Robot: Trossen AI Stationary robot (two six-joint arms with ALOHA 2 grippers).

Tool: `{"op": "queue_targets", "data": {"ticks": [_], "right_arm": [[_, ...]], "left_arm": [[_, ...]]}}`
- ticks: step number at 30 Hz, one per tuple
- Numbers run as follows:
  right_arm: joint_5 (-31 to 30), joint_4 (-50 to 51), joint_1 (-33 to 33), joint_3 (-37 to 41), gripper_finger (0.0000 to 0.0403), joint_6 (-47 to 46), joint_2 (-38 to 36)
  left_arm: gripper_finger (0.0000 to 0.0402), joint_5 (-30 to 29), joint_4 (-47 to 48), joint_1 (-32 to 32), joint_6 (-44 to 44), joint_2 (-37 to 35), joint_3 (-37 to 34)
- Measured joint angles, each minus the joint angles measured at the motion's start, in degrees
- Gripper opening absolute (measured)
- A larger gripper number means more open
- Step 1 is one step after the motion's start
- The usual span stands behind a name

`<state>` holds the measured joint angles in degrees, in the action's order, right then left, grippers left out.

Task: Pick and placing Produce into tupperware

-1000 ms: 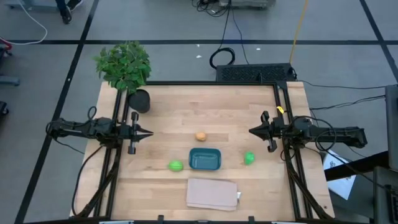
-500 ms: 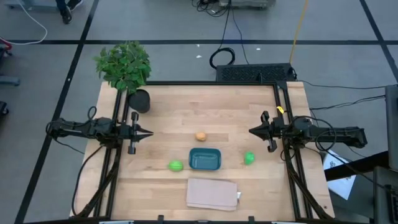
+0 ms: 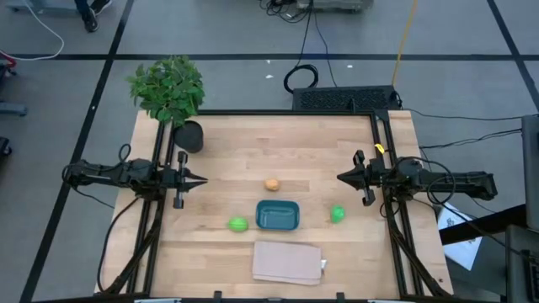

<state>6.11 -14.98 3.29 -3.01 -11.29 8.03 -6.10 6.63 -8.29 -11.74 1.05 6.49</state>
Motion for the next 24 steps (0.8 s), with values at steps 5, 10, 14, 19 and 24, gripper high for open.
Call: {"op": "queue_targets", "data": {"ticks": [5,10,14,19,24], "right_arm": [[0.0,0.0,0.0,0.0,0.0,0.0,0.0],[0.0,0.0,0.0,0.0,0.0,0.0,0.0],[0.0,0.0,0.0,0.0,0.0,0.0,0.0],[0.0,0.0,0.0,0.0,0.0,0.0,0.0],[0.0,-0.2,0.0,0.0,0.0,0.0,0.0]], "left_arm": [[0.0031,0.0,0.0,0.0,0.0,0.0,0.0],[0.0031,0.0,0.0,0.0,0.0,0.0,0.0],[0.0031,0.0,0.0,0.0,0.0,0.0,0.0],[0.0031,0.0,-0.4,0.0,0.0,0.0,0.0],[0.0031,0.0,-1.1,0.0,0.2,0.0,0.0]]}}
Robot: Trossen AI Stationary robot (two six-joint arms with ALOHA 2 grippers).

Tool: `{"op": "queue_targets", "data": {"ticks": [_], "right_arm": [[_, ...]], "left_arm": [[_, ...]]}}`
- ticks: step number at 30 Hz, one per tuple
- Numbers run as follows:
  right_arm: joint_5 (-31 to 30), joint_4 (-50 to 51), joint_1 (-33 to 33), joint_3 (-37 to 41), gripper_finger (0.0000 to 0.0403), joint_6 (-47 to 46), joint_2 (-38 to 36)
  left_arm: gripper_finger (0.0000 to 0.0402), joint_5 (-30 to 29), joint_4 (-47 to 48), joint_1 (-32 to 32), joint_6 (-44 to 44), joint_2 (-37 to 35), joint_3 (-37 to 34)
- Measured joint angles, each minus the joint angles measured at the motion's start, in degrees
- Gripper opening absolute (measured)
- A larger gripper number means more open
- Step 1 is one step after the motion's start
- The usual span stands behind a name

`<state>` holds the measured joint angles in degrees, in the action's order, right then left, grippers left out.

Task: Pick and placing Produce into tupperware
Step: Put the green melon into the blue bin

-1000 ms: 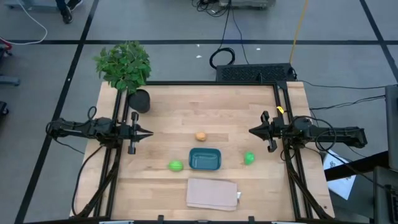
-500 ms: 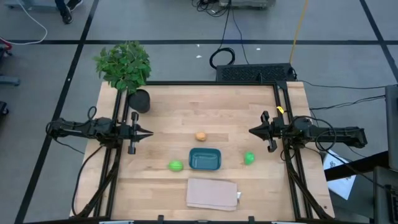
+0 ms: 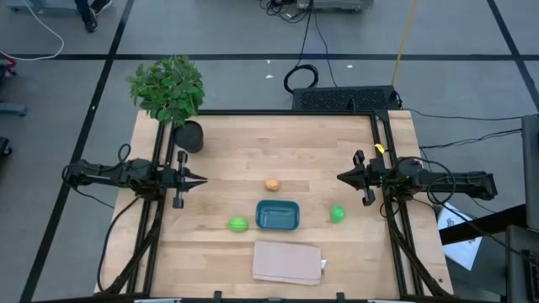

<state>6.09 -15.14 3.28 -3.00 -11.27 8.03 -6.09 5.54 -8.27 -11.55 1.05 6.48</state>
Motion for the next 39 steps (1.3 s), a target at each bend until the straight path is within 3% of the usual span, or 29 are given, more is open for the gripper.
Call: {"op": "queue_targets", "data": {"ticks": [13,20,24,30,39], "right_arm": [[0.0,-1.0,0.0,0.0,0.0,0.0,0.0],[0.0,-1.3,0.0,0.0,0.0,1.5,0.0],[0.0,-1.3,0.0,0.0,0.0,2.9,0.0],[-0.1,-1.3,0.0,0.0,0.0,3.3,0.0],[-0.2,-1.3,0.0,0.0,0.0,3.6,0.0]], "left_arm": [[0.0031,0.5,-5.2,0.0,10.6,0.0,0.0],[0.0031,-0.1,-13.8,0.0,5.2,0.2,0.2],[0.0031,-1.2,-9.8,0.0,6.0,1.3,2.6],[0.003,-3.0,-6.1,0.0,8.5,10.6,8.7],[0.003,-3.6,7.9,0.0,10.5,33.7,27.3]]}}
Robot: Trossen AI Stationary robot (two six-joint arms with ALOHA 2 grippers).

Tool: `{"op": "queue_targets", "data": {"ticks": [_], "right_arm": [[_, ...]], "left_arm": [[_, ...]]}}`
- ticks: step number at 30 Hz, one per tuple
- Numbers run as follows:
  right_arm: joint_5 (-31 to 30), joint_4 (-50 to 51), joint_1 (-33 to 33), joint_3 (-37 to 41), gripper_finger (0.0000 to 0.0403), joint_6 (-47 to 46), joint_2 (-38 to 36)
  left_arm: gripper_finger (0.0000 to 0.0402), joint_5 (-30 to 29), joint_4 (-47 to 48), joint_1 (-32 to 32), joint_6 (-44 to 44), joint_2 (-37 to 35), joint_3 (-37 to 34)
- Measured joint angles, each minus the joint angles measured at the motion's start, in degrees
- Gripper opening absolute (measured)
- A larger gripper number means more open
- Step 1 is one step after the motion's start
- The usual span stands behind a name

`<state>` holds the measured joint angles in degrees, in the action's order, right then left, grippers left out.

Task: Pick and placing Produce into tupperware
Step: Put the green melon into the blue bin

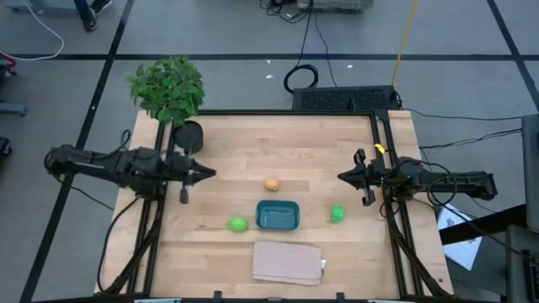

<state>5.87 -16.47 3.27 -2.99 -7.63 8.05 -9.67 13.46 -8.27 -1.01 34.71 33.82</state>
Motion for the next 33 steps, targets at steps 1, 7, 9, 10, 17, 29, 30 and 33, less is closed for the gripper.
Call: {"op": "queue_targets", "data": {"ticks": [1,7,9,10,17,29,30,33], "right_arm": [[0.0,0.0,0.0,0.0,0.0,0.0,0.0],[0.0,0.0,0.0,0.0,0.0,-0.1,0.0],[0.0,0.0,0.0,0.0,0.0,0.0,0.0],[0.0,0.0,0.0,0.0,0.0,0.0,0.0],[0.0,0.0,0.0,0.0,0.0,0.0,0.0],[0.0,0.1,0.0,0.0,0.0,0.9,0.0],[0.0,0.1,0.0,0.0,0.0,0.9,0.0],[0.0,0.2,0.0,0.0,0.0,0.9,0.0]], "left_arm": [[0.003,-0.5,2.6,0.0,0.8,2.6,2.4],[0.003,-0.3,19.2,0.0,8.2,15.4,16.5],[0.003,0.3,25.5,0.0,9.8,19.0,20.2],[0.003,0.7,27.8,0.0,10.6,20.6,21.8],[0.003,7.9,36.8,-0.5,12.5,29.6,28.0],[0.0031,13.7,36.1,-3.5,3.4,41.8,28.2],[0.0031,13.7,35.8,-3.5,2.9,42.6,28.2],[0.0031,14.3,35.9,-3.5,1.4,44.6,28.2]]}}
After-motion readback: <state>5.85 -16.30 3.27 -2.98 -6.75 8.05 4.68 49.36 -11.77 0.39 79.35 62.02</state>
